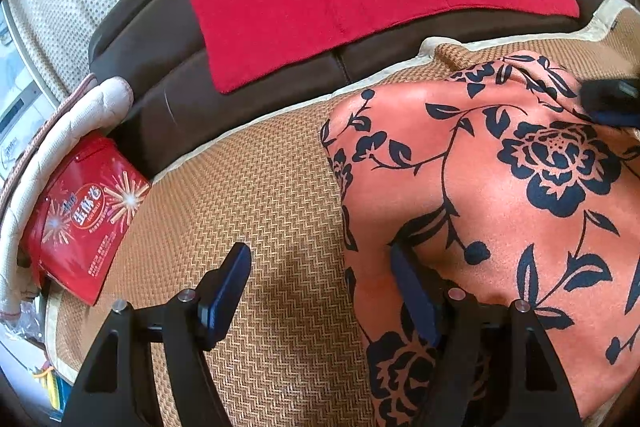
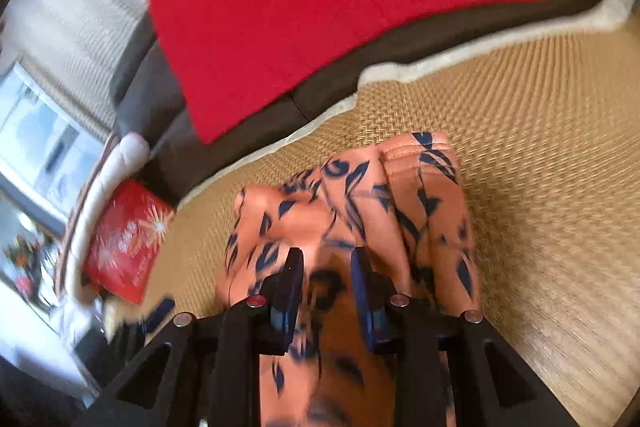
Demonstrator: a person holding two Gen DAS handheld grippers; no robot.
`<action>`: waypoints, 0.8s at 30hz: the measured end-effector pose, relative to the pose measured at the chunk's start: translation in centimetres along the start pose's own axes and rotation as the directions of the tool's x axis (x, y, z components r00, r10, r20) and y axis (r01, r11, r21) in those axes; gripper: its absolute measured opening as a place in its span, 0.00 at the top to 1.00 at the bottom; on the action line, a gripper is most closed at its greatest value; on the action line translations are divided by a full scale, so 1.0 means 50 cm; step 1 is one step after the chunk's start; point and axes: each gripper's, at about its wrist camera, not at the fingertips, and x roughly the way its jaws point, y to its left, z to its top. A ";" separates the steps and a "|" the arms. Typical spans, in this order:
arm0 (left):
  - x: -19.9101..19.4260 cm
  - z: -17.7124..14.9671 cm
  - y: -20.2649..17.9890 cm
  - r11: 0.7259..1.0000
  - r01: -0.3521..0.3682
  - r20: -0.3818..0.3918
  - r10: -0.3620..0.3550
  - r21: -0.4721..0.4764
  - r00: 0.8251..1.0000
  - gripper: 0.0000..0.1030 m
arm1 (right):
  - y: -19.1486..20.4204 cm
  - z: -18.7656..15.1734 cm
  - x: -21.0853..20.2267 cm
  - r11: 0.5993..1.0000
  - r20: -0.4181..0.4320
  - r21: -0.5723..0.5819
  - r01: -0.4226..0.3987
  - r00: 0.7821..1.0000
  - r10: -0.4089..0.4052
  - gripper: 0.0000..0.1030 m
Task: Fold small clothes
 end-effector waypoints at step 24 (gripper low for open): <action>-0.354 -0.040 0.049 0.988 0.044 0.238 -0.008 -0.146 0.971 0.16 | 0.139 -0.166 -0.256 0.940 0.101 -0.298 0.165 0.985 -0.141 0.72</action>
